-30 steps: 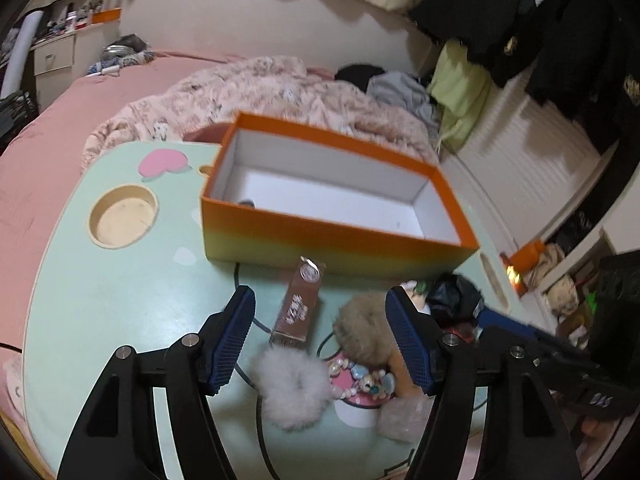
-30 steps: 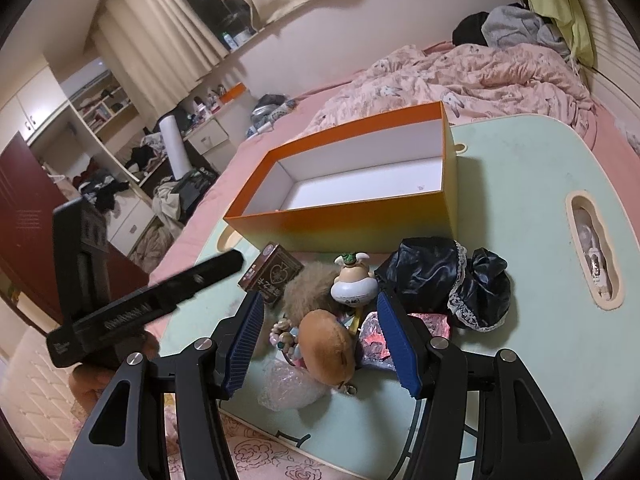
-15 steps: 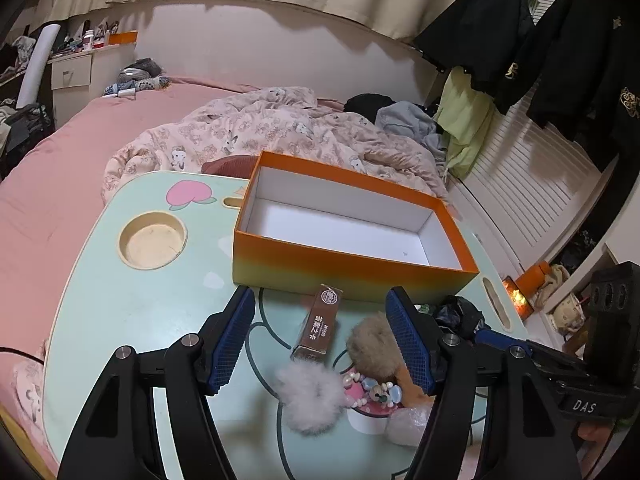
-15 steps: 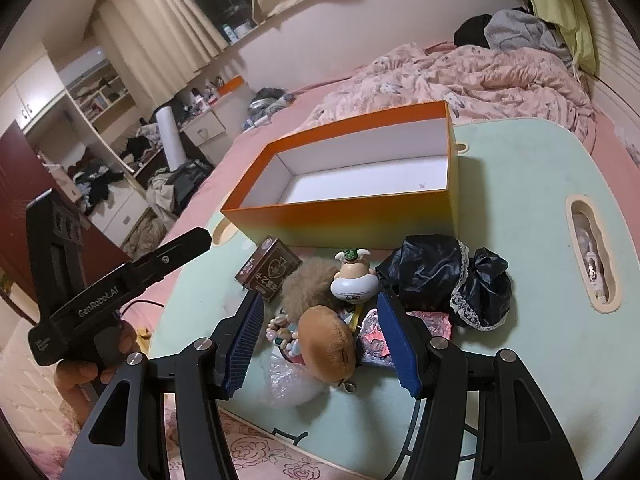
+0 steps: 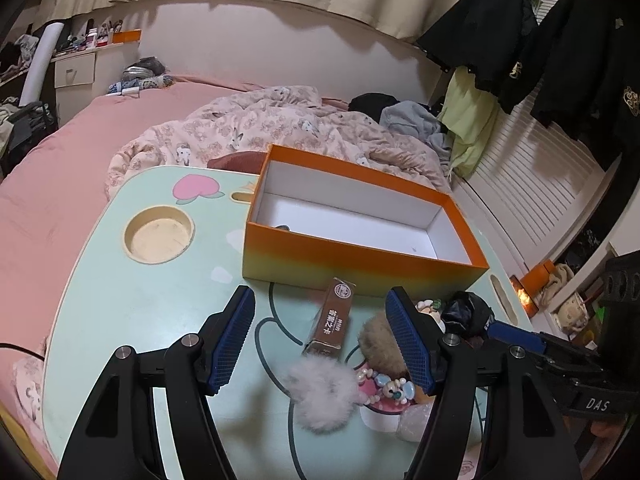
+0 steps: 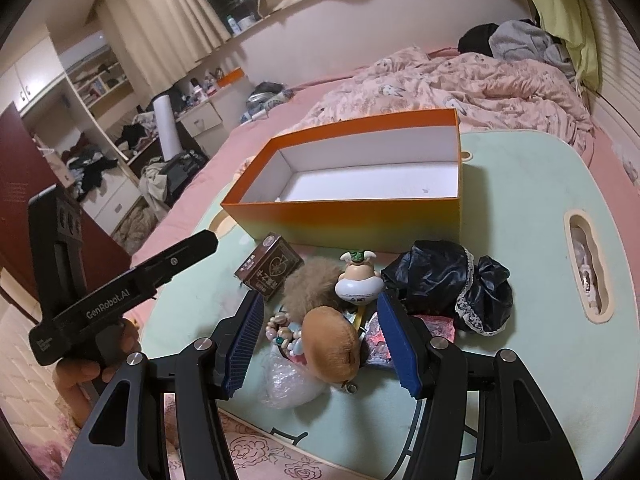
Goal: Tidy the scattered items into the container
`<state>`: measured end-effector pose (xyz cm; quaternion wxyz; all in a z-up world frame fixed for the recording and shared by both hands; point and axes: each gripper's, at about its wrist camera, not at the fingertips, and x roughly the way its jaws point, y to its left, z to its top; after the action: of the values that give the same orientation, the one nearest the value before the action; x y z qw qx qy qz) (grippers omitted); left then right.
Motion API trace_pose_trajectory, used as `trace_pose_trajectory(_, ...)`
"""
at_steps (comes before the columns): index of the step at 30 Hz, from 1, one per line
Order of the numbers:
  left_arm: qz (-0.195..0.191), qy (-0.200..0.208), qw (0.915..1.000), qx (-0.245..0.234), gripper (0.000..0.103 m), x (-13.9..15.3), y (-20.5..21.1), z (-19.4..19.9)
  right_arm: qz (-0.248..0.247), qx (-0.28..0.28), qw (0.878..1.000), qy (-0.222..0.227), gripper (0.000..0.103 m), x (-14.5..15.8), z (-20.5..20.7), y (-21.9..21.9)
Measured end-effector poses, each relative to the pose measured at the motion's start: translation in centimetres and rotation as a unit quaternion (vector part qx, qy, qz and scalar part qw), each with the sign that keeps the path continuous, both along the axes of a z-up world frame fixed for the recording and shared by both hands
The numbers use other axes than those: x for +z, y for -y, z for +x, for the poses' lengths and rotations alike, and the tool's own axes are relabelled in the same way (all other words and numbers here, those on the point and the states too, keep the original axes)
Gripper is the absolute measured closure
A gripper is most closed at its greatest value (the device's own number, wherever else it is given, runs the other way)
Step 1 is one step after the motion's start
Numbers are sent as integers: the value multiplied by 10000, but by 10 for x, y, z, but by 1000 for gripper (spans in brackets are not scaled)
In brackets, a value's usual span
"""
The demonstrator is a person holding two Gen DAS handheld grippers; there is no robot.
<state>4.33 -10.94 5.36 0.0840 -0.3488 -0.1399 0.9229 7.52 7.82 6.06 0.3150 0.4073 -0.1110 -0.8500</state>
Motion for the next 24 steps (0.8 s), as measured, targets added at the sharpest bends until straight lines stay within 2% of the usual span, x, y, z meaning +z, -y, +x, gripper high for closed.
trace_pose_trajectory(7,-97,-1,9999,64,35,-3,3,2,151,81,9999,11,44,1,1,7)
trace_pose_trajectory(14,-87,-1,10000,29,35,-5,4,2,365,88,9992,-128,44,15,-9,15)
trace_pose_trajectory(21,-32,-26,10000,83,35,-4,9,5,657,188,9974,-212,44,42,-39,29)
trace_pose_trajectory(24,-42,-49,9999,123,35,-4,12,5,801,229,9965,-75,44,51,-60,35)
